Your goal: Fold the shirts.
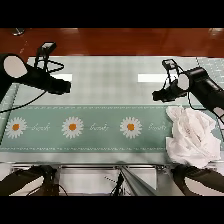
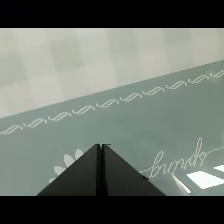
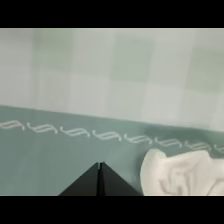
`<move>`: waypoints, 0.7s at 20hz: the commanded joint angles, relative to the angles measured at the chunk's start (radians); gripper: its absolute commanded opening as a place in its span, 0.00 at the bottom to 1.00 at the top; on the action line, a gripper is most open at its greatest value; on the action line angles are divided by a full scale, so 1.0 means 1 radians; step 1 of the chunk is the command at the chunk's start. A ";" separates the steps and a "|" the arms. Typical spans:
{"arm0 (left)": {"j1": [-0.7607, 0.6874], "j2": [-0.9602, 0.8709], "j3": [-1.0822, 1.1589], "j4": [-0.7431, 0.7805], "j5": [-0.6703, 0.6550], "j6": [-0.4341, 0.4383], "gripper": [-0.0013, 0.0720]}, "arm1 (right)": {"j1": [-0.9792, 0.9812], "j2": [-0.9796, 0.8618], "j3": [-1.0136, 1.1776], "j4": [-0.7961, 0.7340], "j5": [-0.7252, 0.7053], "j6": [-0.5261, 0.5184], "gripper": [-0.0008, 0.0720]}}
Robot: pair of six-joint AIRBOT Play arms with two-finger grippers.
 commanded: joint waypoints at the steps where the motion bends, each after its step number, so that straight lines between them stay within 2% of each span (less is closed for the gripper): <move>1: 0.000 -0.023 0.000 -0.011 0.055 -0.035 0.38 | 0.000 -0.002 0.000 -0.119 -0.156 0.046 0.57; 2: 0.000 -0.043 0.000 -0.010 0.055 -0.082 1.00 | 0.000 -0.002 0.000 -0.177 -0.169 0.069 0.86; 4: 0.003 -0.071 0.004 -0.006 0.040 -0.085 0.98 | -0.004 -0.002 0.024 -0.283 -0.086 0.077 0.88; 7: 0.027 -0.047 0.005 0.002 -0.063 -0.025 0.98 | -0.068 0.034 0.071 -0.382 0.240 0.040 0.88; 9: 0.063 0.009 -0.011 0.001 -0.121 -0.026 0.98 | -0.166 0.100 0.037 -0.375 0.373 0.024 0.88; 11: 0.083 0.121 -0.090 0.001 -0.106 -0.034 0.98 | -0.267 0.224 -0.063 -0.313 0.385 0.032 0.88; 14: 0.087 0.341 -0.307 -0.033 -0.061 -0.080 0.98 | -0.402 0.446 -0.256 -0.165 0.323 0.030 0.88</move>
